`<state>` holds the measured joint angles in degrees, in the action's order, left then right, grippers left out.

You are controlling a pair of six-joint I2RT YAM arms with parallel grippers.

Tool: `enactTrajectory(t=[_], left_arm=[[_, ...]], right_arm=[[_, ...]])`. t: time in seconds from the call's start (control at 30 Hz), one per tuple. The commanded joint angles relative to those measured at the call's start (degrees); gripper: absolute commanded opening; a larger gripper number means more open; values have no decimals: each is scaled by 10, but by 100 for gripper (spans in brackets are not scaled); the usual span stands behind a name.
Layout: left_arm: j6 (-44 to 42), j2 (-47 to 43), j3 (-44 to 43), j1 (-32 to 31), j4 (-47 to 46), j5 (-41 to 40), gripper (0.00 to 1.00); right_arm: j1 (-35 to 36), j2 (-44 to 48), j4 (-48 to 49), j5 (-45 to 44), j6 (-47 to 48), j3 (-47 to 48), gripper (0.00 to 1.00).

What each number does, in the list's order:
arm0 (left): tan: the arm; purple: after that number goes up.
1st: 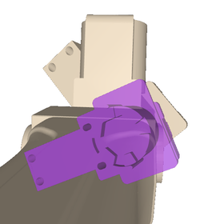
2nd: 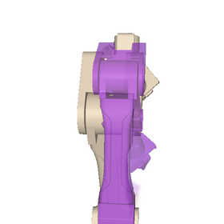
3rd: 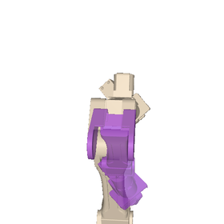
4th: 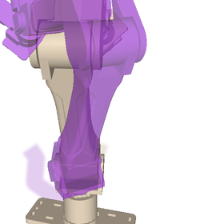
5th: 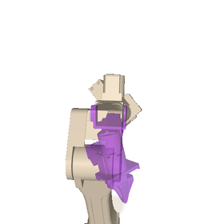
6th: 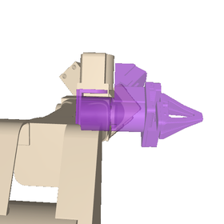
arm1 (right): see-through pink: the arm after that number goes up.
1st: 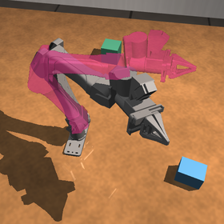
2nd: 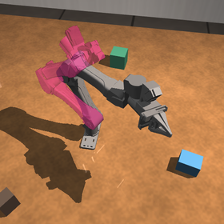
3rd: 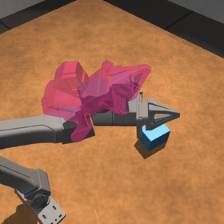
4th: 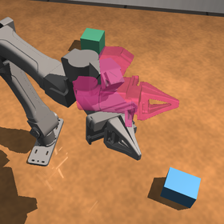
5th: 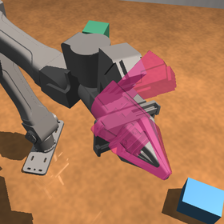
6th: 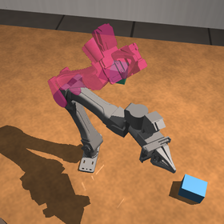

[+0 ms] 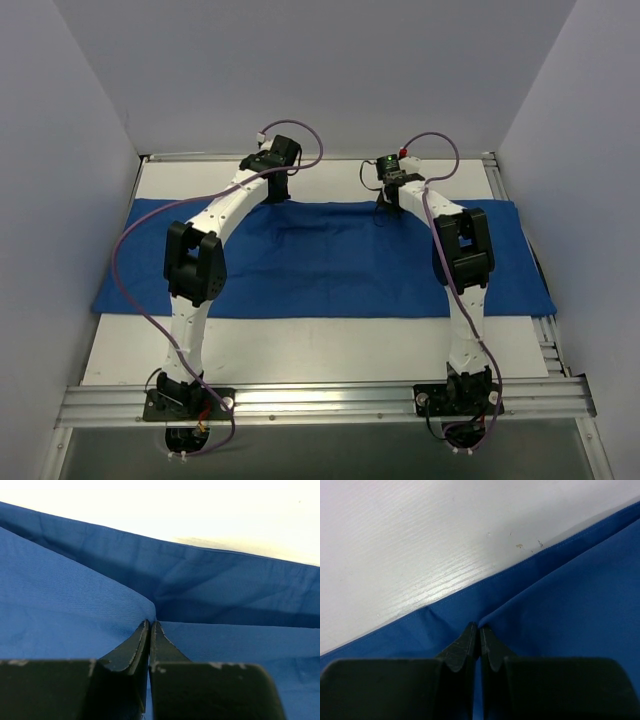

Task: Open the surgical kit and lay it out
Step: Open the surgical kit at the center of the board.

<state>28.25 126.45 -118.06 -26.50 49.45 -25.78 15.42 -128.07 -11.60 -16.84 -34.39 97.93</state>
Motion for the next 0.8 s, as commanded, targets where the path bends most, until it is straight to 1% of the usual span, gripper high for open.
enactTrajectory(t=[0.0, 0.3, 0.47, 0.63, 0.77], left_arm=[[-7, -40, -9, 0, 6, -17, 2], [-17, -74, -4, 0, 41, -32, 2], [-4, -106, 1, -1, 93, -37, 2], [2, -169, 75, -2, 93, -23, 2], [21, -247, 135, -8, 112, -1, 2]], right_arm=[[-10, 55, -35, -54, 16, 6, 0], [-7, 161, -54, -59, 31, -51, 0], [9, 229, -70, -53, 33, -87, 0], [38, 319, -79, -51, 34, -147, 0], [64, 391, -104, -47, 35, -186, 0]])
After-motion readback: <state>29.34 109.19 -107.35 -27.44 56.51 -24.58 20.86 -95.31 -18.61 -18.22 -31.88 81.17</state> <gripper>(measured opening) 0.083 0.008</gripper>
